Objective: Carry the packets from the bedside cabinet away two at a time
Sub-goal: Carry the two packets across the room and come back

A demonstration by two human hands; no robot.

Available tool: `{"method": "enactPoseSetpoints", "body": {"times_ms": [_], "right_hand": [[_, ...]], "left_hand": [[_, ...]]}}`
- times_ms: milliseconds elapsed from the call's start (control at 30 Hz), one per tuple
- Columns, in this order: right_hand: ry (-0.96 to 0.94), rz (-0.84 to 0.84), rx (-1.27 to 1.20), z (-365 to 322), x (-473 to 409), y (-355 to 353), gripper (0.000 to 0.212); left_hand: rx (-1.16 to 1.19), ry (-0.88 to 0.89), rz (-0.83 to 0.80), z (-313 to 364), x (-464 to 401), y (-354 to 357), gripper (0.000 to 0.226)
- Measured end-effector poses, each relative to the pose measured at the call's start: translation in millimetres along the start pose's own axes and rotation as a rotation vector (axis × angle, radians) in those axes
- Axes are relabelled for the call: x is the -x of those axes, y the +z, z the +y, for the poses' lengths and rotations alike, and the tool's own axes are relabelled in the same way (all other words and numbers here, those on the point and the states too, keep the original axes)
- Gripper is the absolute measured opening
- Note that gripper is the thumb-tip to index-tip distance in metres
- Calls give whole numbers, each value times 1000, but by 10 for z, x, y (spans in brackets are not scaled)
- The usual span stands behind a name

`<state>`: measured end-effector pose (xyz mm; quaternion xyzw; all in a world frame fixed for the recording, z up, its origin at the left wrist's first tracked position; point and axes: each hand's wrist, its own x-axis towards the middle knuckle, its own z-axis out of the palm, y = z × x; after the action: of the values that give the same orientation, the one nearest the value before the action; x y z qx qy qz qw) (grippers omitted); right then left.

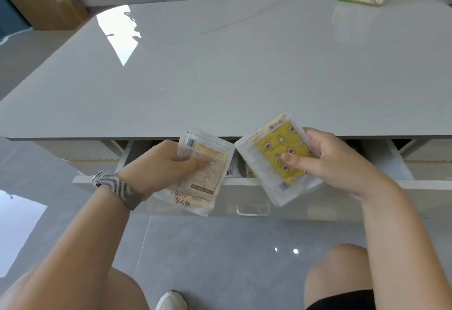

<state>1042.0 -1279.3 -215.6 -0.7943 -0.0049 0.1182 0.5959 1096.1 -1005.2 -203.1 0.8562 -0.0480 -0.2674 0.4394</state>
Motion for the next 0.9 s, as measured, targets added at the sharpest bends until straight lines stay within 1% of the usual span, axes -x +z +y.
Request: {"method": "enactPoseSetpoints", "body": {"times_ms": [100,167,233,300,333,367,400,467,500,533,567,633,800,833,900], "right_hand": [[-25,77,-46,127,-91,-37,33],[-45,125,-180,264,-52,-52,46],[-59,179,-366,375,51,-106,68],[-44,220,-449,429,188,-203,78],[-17,237,-415,463,229,-254,80],[37,255,-348,479,256,-287,79],[118,264,-262,533,252,-320,68],[311,269,-118,614,195,-342,29],[386,266,-25,647,163,-346,14],[437,246,68,705,124,-366,6],[480,227,149,744,92,-380,6],[553,216,269,798,36,-394,10],[668,273,503,884,-26,-361,19],[695,271,557,886,-24,-349,23],[705,292,674,909,-12,-329,40]], "left_hand": [[32,-39,-86,19,-6,-35,22],[28,-54,-131,9,1,-48,25],[35,-71,-156,-31,10,-57,26],[77,-84,-150,-83,11,-35,24],[106,-84,-141,-99,8,-7,23],[123,-74,-134,-107,1,22,22],[132,-59,-132,-108,-9,51,21],[187,-18,-138,-91,-33,118,25],[231,-1,-140,-80,-48,150,29],[267,8,-137,-66,-66,175,34],[287,16,-132,-54,-88,196,36],[303,27,-122,-39,-134,234,30],[304,35,-93,-30,-209,268,23],[296,40,-95,-29,-215,269,23],[280,47,-87,-22,-227,286,23]]}}
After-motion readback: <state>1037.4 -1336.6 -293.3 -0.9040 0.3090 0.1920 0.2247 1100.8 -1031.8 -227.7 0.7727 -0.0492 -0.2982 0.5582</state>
